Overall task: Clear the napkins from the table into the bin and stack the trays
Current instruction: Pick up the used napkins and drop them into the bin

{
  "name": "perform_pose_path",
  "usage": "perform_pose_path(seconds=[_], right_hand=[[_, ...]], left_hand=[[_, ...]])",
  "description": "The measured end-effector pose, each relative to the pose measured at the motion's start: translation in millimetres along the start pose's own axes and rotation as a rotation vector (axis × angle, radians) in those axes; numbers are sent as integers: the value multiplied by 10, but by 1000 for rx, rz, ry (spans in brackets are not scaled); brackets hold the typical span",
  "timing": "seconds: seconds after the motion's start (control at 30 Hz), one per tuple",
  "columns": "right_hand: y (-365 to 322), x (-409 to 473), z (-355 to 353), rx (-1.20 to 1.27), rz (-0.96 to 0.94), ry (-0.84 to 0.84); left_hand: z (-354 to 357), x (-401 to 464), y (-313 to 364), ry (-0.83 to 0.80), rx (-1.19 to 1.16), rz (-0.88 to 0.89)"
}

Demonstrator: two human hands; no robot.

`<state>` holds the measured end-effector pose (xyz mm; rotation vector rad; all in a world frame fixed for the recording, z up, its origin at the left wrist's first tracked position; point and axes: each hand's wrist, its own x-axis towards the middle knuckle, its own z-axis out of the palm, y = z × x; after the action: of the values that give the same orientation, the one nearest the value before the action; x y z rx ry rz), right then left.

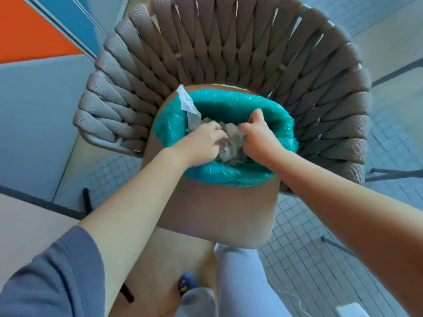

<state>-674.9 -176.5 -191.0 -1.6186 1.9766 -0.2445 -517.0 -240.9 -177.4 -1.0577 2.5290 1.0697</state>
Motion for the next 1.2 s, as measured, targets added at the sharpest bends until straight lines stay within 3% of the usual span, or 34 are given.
perform_pose_path(seconds=[0.17, 0.3, 0.37, 0.57, 0.93, 1.2], right_hand=[[15, 115, 138, -63, -79, -208], [-40, 161, 169, -175, -21, -443], [-66, 178, 129, -236, 0, -428], [-343, -4, -152, -222, -35, -14], [-1757, -735, -358, -265, -325, 111], [-2992, -1315, 128, -191, -479, 103]], left_hand=[[243, 205, -196, -387, 193, -197], [211, 250, -106, -468, 87, -287], [141, 215, -53, -410, 54, -269], [-138, -258, 131, -109, -61, -195], [-596, -2047, 257, 361, -21, -198], [-526, -3479, -171, 526, 106, -368]])
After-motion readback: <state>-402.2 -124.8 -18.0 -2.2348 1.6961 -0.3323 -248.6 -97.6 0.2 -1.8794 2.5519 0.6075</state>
